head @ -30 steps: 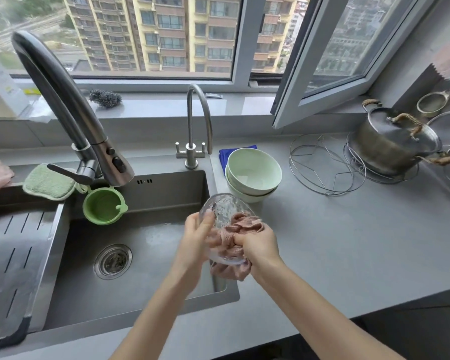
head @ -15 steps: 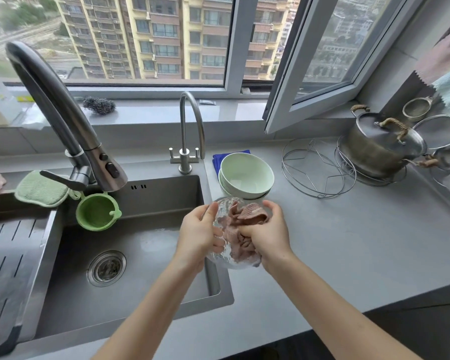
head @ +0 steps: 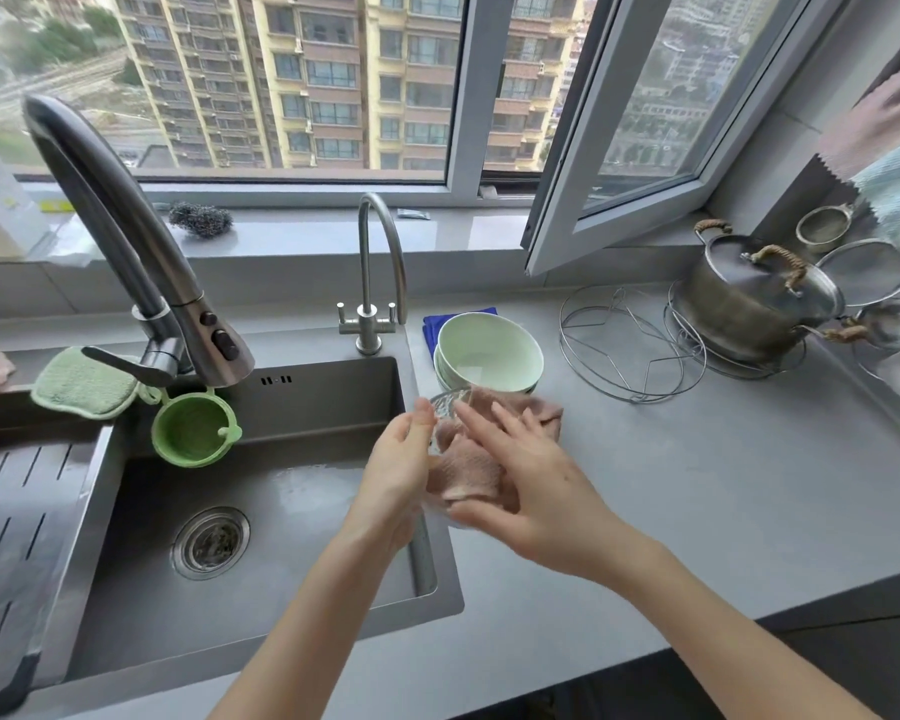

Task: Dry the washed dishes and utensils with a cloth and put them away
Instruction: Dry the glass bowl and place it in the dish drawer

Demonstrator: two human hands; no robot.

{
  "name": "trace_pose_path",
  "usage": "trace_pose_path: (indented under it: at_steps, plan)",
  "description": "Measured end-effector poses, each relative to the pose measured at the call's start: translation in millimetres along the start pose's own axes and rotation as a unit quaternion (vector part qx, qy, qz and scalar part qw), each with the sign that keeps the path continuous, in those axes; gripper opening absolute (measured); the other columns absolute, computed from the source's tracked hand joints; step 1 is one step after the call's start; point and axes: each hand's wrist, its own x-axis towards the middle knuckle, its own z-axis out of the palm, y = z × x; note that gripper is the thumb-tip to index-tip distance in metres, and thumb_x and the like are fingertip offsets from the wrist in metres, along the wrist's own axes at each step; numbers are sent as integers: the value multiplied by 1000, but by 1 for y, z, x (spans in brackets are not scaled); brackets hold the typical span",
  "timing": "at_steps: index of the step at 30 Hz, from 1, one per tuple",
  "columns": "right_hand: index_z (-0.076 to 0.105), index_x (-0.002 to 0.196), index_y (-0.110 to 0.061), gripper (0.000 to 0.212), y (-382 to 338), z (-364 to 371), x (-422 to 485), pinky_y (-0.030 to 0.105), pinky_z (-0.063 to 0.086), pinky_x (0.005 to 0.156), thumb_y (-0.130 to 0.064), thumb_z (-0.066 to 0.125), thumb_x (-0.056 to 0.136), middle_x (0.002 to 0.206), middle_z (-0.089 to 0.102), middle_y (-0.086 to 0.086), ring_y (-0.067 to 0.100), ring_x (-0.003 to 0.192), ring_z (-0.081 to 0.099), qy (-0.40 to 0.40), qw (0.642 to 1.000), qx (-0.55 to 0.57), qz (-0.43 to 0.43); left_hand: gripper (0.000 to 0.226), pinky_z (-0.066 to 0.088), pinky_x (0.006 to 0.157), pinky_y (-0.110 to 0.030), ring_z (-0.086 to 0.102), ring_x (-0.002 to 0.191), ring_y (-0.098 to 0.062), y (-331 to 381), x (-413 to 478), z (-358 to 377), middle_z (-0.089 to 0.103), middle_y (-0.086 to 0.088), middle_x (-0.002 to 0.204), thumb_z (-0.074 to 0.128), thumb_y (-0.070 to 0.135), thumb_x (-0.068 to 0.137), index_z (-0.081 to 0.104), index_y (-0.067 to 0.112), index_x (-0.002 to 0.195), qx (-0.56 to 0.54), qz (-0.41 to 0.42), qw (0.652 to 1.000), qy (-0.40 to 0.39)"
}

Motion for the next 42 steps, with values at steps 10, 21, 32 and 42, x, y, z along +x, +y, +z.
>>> trace_pose_path:
  at_steps: [10,21,32,42]
  plan:
    - [36,145,-7,71,-5,27,6,44,9,115,-55,26,95,152,32,18,35,143,23,54,992,-111,20,34,42,45,-17,60,60,-6,1,-1,3,64,2,73,37,42,98,59,18,88,-6,43,999,5]
    - [53,129,-39,46,-13,-14,7,28,30,109,-52,26,94,145,41,-23,5,136,30,-282,947,-101,-113,43,44,58,-28,58,62,-22,-1,12,-23,66,-6,72,42,51,93,67,16,94,116,-69,988,-76]
    - [58,64,-18,30,9,-43,11,28,40,62,-34,57,89,52,57,-1,22,49,50,86,925,-146,-342,39,55,56,-31,65,54,-24,0,9,-4,66,-20,75,34,41,98,57,13,112,-57,-159,964,-204]
    - [66,89,-16,35,20,-5,-16,48,50,82,-35,40,101,103,68,-4,20,100,64,425,891,148,-58,30,54,47,-50,65,86,-45,-10,14,9,58,-30,105,30,0,101,49,2,123,-271,-319,906,-59]
